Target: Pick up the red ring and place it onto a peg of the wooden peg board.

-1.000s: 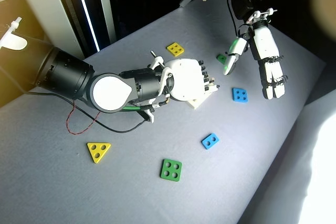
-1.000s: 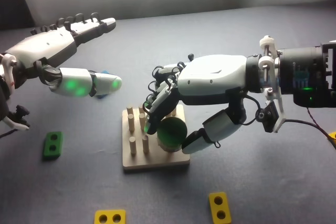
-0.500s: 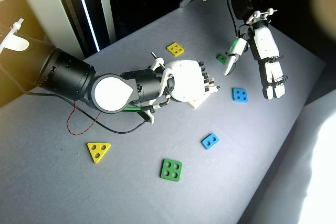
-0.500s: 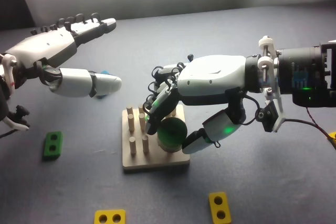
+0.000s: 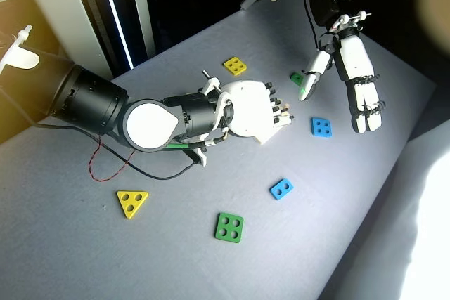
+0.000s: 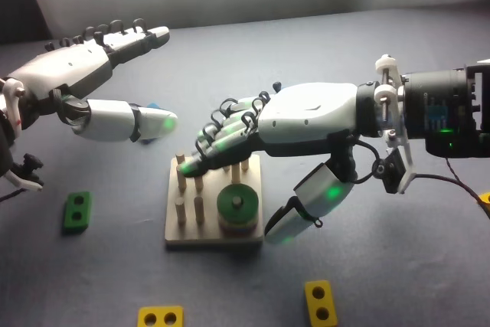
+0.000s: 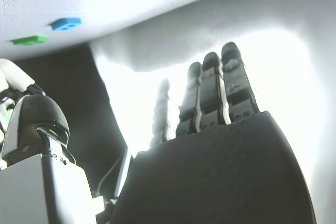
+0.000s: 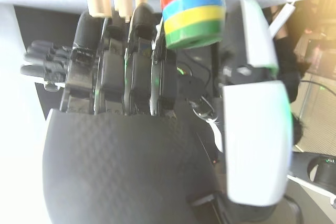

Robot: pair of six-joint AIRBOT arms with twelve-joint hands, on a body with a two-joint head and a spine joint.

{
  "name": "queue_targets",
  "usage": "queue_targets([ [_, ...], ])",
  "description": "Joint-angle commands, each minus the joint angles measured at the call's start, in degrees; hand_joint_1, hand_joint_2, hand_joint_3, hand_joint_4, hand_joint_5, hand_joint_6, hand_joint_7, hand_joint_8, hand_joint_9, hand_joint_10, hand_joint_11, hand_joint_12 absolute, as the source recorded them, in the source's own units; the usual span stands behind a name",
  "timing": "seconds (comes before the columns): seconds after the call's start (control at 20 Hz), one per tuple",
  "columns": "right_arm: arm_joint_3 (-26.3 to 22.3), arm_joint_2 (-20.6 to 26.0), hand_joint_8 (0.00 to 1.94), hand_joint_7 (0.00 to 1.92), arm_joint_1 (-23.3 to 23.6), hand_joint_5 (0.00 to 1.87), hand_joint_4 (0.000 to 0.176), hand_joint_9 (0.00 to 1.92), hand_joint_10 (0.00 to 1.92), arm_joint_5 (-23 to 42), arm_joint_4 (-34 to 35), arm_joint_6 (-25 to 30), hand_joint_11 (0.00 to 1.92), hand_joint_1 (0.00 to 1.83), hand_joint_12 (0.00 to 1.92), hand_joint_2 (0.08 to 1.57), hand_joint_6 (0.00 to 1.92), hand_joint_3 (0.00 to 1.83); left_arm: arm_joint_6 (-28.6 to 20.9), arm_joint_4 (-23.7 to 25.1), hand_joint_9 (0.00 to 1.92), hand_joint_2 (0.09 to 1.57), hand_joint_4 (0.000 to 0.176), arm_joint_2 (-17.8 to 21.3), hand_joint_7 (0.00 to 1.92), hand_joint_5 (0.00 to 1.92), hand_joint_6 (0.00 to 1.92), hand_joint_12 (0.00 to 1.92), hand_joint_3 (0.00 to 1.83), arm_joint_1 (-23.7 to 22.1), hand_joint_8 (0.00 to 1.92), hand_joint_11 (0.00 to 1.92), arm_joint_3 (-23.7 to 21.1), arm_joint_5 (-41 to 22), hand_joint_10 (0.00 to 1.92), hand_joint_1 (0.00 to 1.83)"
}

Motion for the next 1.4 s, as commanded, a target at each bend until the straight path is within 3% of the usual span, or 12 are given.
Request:
queue_targets([
  [0.0, -0.09, -0.24, 0.00, 0.03, 0.38, 0.04, 0.121, 0.00, 0.00, 3.83, 3.01, 0.55, 0.00, 0.74, 0.51, 0.85, 0.00, 0.00, -0.31, -0.09, 0.00, 1.00, 0.176, 0.21, 0.00, 0.08, 0.00, 0.00, 0.00, -0.90, 0.00, 0.00, 0.31, -6.83, 0.00, 0.47],
  [0.1, -0.09, -0.21, 0.00, 0.00, 0.48, 0.00, 0.153, 0.00, 0.00, 3.83, 3.01, 0.54, 0.00, 0.74, 0.44, 0.81, 0.00, 0.00, -0.31, -0.31, 0.00, 1.00, 0.176, 0.42, 0.00, 0.08, 0.00, 0.00, 0.00, -0.69, 0.00, 0.00, 0.18, -7.07, 0.00, 0.48],
  [0.45, -0.78, 3.19, 0.00, 0.00, -1.92, 0.00, 0.117, 0.00, 0.00, 5.12, 11.76, -3.05, 0.00, 0.81, 0.00, 0.79, 0.00, 0.00, -0.32, -1.49, 0.00, 0.99, 0.176, 2.10, 0.00, 0.07, 0.00, 0.00, 0.00, 0.67, 0.00, 0.00, -1.47, -9.87, 0.00, 0.48],
  [0.55, -2.33, 6.33, 0.00, 0.00, -3.73, 0.00, 0.142, 0.00, 0.00, 6.09, 19.91, -8.21, 0.00, 0.73, 0.00, 0.79, 0.00, 0.00, -0.35, -2.11, 0.00, 0.97, 0.176, 3.36, 0.00, 0.07, 0.00, 0.00, 0.00, 1.45, 0.00, 0.00, -2.82, -12.13, 0.00, 0.46],
  [0.65, -3.69, 8.46, 0.00, 0.00, -4.99, 0.00, 0.082, 0.00, 0.00, 7.64, 25.82, -11.95, 0.00, 0.75, 0.00, 0.81, 0.00, 0.01, -0.41, -2.16, 0.00, 0.98, 0.176, 4.10, 0.00, 0.07, 0.00, 0.00, 0.00, 1.74, 0.00, 0.00, -3.70, -13.63, 0.00, 0.50],
  [0.75, -5.61, 11.35, 0.00, 0.00, -6.68, 0.00, 0.133, 0.00, 0.00, 10.61, 33.87, -16.90, 0.00, 0.77, 0.00, 0.82, 0.00, 0.01, -0.73, -1.79, 0.00, 0.95, 0.176, 5.27, 0.00, 0.07, 0.00, 0.00, 0.00, 2.04, 0.00, 0.00, -5.22, -16.22, 0.00, 0.49],
  [0.85, -7.50, 14.45, 0.00, 0.00, -8.01, 0.00, 0.143, 0.00, 0.00, 14.31, 40.88, -21.22, 0.00, 0.69, 0.00, 0.85, 0.00, 0.02, -1.23, -1.04, 0.00, 0.95, 0.176, 6.96, 0.00, 0.06, 0.00, 0.00, 0.00, 2.43, 0.00, 0.00, -7.27, -19.81, 0.00, 0.49],
  [0.95, -9.48, 17.19, 0.00, 0.00, -9.08, 0.00, 0.053, 0.00, 0.00, 18.30, 46.63, -25.00, 0.02, 0.51, 0.01, 0.83, 0.00, 0.01, -1.36, -0.66, 0.00, 0.99, 0.165, 8.96, 0.03, 0.07, 0.00, 0.00, 0.01, 3.29, 0.01, 0.00, -9.65, -23.90, 0.00, 0.49],
  [1.05, -11.54, 20.17, 0.00, 0.00, -10.27, 0.00, 0.127, 0.00, 0.00, 23.20, 52.01, -28.31, 0.00, 0.50, 0.00, 0.86, 0.00, 0.03, -1.71, -0.61, 0.00, 1.02, 0.149, 11.55, 0.00, 0.05, 0.00, 0.00, 0.02, 4.83, 0.00, 0.00, -12.44, -29.25, 0.00, 0.55],
  [1.1, -11.96, 20.77, 0.00, 0.01, -10.54, 0.00, 0.101, 0.00, 0.00, 24.49, 53.04, -28.91, 0.00, 0.46, 0.00, 0.86, 0.00, 0.03, -1.85, -0.64, 0.00, 1.07, 0.138, 12.15, 0.00, 0.05, 0.00, 0.00, 0.01, 5.20, 0.00, 0.00, -13.06, -30.41, 0.00, 0.60],
  [1.25, -13.41, 22.88, 0.01, 0.03, -11.49, 0.00, 0.106, 0.00, 0.00, 28.13, 56.24, -31.11, 0.01, 0.52, 0.01, 0.91, 0.00, 0.05, -2.00, -0.89, 0.00, 1.08, 0.128, 14.06, 0.02, 0.02, 0.00, 0.00, 0.01, 6.51, 0.01, 0.00, -14.94, -34.51, 0.00, 0.51],
  [1.35, -15.17, 25.33, 0.00, 0.00, -12.67, 0.00, 0.167, 0.00, 0.00, 33.21, 59.85, -33.40, 0.00, 0.46, 0.00, 0.99, 0.00, 0.08, -2.00, -1.55, 0.05, 1.05, 0.092, 16.85, 0.09, 0.06, 0.00, 0.00, 0.00, 8.58, 0.01, 0.00, -17.46, -40.53, 0.01, 0.43],
])
